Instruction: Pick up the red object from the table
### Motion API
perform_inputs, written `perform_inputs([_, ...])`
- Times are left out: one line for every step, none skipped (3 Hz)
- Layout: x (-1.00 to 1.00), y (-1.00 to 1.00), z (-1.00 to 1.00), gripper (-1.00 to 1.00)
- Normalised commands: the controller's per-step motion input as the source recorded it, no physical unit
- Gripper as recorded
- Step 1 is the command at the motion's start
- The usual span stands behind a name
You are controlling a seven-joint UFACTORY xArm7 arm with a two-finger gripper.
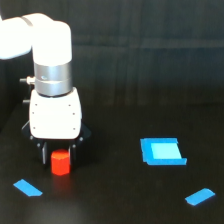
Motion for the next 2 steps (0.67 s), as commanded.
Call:
perform_inputs([-0.04, -0.09, -0.1, -0.86])
perform_inputs([-0.06, -0.16, -0.15, -0.95])
